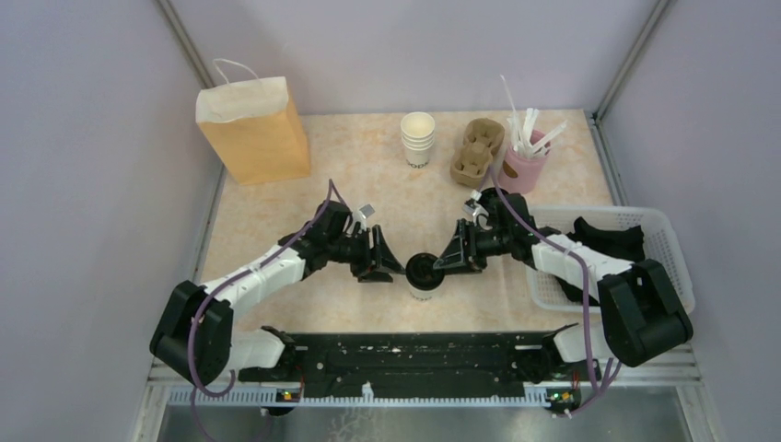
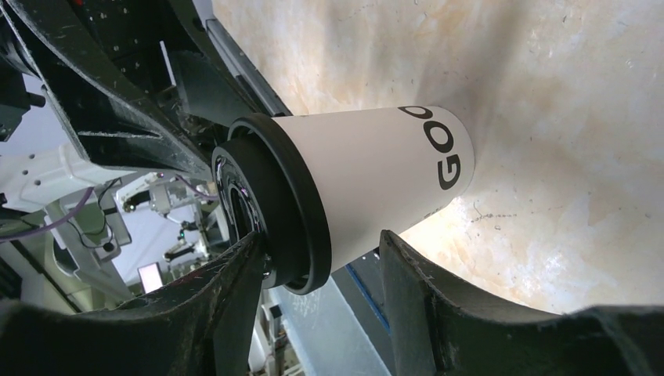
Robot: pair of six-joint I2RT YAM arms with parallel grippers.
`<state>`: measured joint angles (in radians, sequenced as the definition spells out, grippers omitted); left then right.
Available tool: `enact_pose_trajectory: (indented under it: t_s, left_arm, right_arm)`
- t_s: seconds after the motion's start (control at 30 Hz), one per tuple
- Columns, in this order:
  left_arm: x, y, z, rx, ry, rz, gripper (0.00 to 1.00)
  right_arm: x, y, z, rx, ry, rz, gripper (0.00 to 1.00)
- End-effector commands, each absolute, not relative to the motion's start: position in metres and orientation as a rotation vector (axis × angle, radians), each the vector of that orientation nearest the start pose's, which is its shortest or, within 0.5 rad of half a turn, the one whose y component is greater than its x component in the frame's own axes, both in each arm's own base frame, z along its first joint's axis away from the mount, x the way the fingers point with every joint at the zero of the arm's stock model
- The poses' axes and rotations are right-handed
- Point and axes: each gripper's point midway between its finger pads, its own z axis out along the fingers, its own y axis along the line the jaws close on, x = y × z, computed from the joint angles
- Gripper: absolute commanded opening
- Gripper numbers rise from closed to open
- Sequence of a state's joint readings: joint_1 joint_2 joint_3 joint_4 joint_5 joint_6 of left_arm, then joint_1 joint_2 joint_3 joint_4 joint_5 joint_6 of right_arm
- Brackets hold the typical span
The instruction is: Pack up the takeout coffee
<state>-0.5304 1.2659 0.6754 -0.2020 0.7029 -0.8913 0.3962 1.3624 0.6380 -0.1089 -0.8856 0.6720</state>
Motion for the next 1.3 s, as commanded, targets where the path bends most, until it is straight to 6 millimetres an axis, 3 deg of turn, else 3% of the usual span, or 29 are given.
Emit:
enact_pose_trajectory:
  t_s: [0.0, 0.13, 0.37, 0.47, 0.57, 0.87, 1.13, 1.27]
  left_arm:
    - [0.187, -0.271, 0.128, -0.069, 2.629, -1.469, 0.61]
    - [0.192, -0.277, 0.131, -0.052, 2.620, -1.487, 0.67]
    - [0.195, -0.274, 0.121, -0.080, 2.669, -1.432, 0.57]
    - [0.195, -0.275, 0.121, -0.077, 2.671, -1.430, 0.62]
    - [0.197, -0.273, 0.117, -0.084, 2.699, -1.375, 0.62]
    - [0.191, -0.248, 0.067, -0.178, 2.862, -1.097, 0.43]
    - [0.169, -0.230, 0.029, -0.190, 2.964, -0.986, 0.38]
    - [0.156, -0.218, 0.004, -0.200, 3.052, -0.877, 0.35]
  right_arm:
    - [0.207, 0.240, 0.105, -0.120, 2.560, 1.424, 0.54]
    - [0.206, 0.240, 0.104, -0.121, 2.562, 1.425, 0.54]
    - [0.209, 0.243, 0.109, -0.130, 2.549, 1.433, 0.54]
    - [0.209, 0.243, 0.108, -0.138, 2.555, 1.428, 0.54]
    - [0.208, 0.245, 0.107, -0.139, 2.558, 1.428, 0.54]
    - [0.206, 0.241, 0.085, -0.003, 2.580, 1.443, 0.52]
    - [0.199, 0.223, 0.056, 0.134, 2.657, 1.388, 0.52]
    - [0.202, 0.219, 0.050, 0.138, 2.655, 1.380, 0.52]
